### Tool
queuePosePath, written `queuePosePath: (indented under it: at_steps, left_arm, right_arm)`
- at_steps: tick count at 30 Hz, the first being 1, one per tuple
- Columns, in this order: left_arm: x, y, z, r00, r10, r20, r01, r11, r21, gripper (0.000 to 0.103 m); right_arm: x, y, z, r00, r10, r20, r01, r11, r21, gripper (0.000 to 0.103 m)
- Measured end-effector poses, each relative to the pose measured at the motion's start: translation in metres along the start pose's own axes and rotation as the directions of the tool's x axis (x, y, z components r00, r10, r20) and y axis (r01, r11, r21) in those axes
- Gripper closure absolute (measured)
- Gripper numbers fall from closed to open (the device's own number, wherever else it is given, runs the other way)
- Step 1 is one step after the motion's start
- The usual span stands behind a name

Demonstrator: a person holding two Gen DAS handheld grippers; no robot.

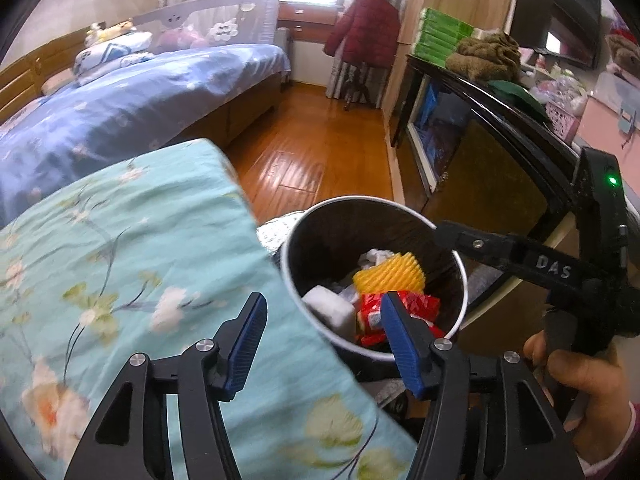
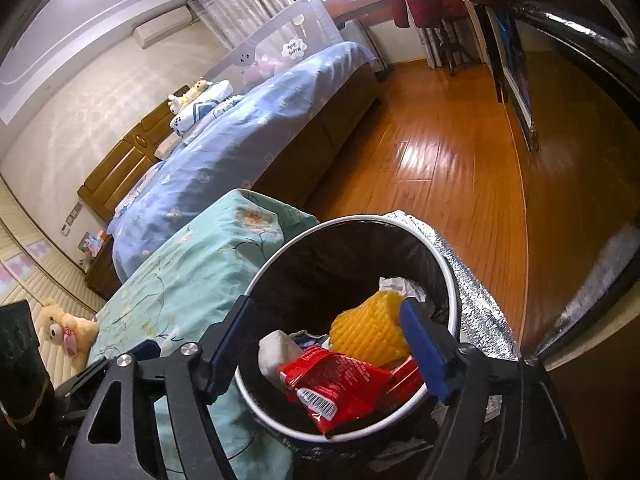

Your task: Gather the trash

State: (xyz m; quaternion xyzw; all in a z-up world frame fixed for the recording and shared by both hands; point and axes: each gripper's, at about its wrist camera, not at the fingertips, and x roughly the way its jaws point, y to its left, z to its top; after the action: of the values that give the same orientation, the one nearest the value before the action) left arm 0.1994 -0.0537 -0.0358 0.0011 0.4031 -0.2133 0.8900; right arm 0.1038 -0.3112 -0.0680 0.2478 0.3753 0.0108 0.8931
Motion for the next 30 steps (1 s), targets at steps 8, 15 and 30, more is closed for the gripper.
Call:
queuePosePath:
  at_steps: [8,15,30]
  left_arm:
    - [-0.053,0.031,-0.039,0.994,0.062,0.086,-0.053,0.993,-0.108,0.044]
    - [-0.095,0.053,-0.067,0.983,0.12,0.138,-0.096,0.98,-0.172,0.041]
    - [-0.172,0.072,-0.103,0.92,0.266,0.287,-0.203,0.951,-0.232,0.032]
  right_arm:
    - [-0.024,0.038,-0.029,0.998,0.01,0.062,-0.006,0.998,-0.058,0.017]
    - [-0.032,0.079,-0.053,0.994,0.045,0.097,-0.033,0.992,-0.121,0.011]
    - [-0.055,0.152,-0.064,0.968,0.082,0.236,0.004,0.939,-0.343,0.003]
